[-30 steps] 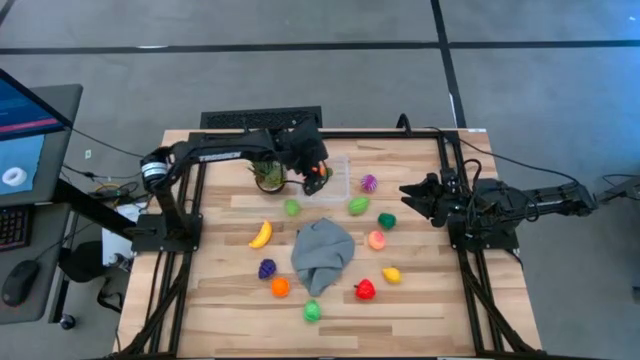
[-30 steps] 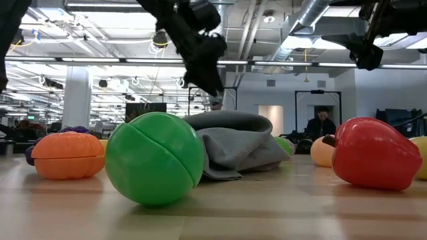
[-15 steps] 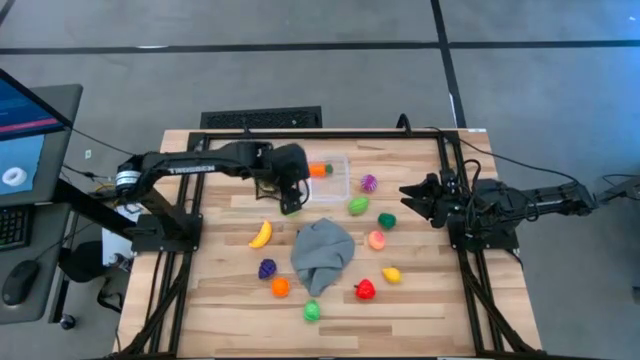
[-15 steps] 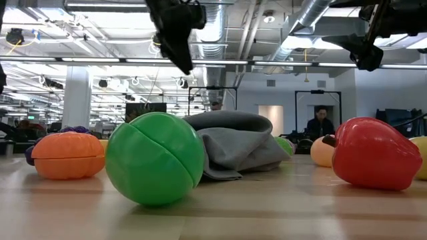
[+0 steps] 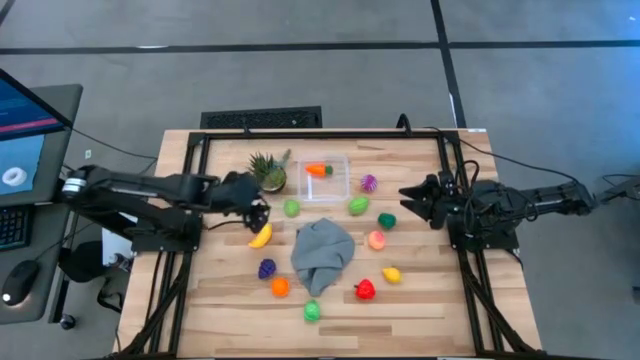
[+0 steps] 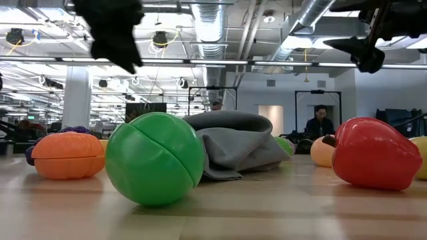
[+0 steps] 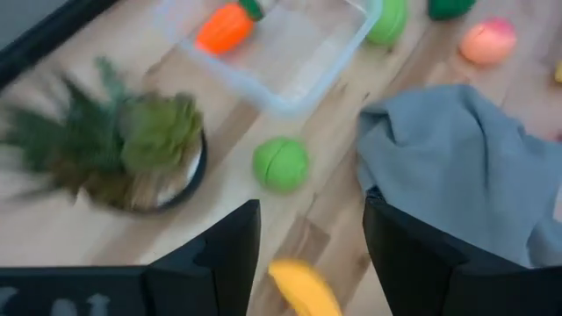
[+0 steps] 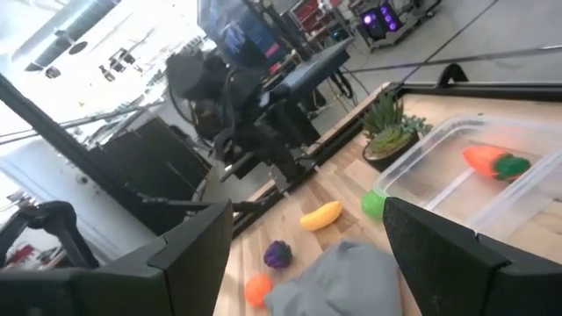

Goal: Pick and placing Produce into tupperware
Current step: Put the yellow banana into the transparent container

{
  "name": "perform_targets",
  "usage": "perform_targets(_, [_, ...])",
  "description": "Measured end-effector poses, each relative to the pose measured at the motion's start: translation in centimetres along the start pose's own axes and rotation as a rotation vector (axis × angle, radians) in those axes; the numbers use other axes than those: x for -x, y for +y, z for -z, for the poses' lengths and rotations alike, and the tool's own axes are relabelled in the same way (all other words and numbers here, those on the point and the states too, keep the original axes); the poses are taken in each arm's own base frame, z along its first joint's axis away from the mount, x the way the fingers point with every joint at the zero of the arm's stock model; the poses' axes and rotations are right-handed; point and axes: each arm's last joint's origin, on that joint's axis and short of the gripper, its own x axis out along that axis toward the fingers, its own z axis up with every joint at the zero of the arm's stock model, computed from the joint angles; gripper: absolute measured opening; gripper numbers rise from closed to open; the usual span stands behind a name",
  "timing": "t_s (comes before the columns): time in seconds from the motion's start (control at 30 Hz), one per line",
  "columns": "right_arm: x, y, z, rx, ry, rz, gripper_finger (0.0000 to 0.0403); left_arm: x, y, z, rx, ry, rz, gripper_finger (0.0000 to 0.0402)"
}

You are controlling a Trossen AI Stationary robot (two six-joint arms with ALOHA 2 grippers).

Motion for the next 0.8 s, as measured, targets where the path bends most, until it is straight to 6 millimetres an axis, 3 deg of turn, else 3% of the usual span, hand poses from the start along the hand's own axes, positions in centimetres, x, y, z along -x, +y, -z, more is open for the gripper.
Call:
perform_targets(0.2, [0.0, -0.2, -0.1, 0.0, -0.013, 0.017, 0.0317, 0.4, 1.4, 3.0, 0.206, 0.115, -0.068, 0.019])
perform_targets(0.43, [-0.1, -0.2, -0.2, 0.015, -0.014, 0.018, 0.0317, -0.5, 1.1, 3.4, 0.334, 0.177, -0.073, 0.019])
perform_targets(0.8, [0.0, -0.2, -0.1, 0.016, -0.011, 0.015, 0.0317, -5.0, -0.7, 4.5, 0.358, 0.401, -0.142, 0.019])
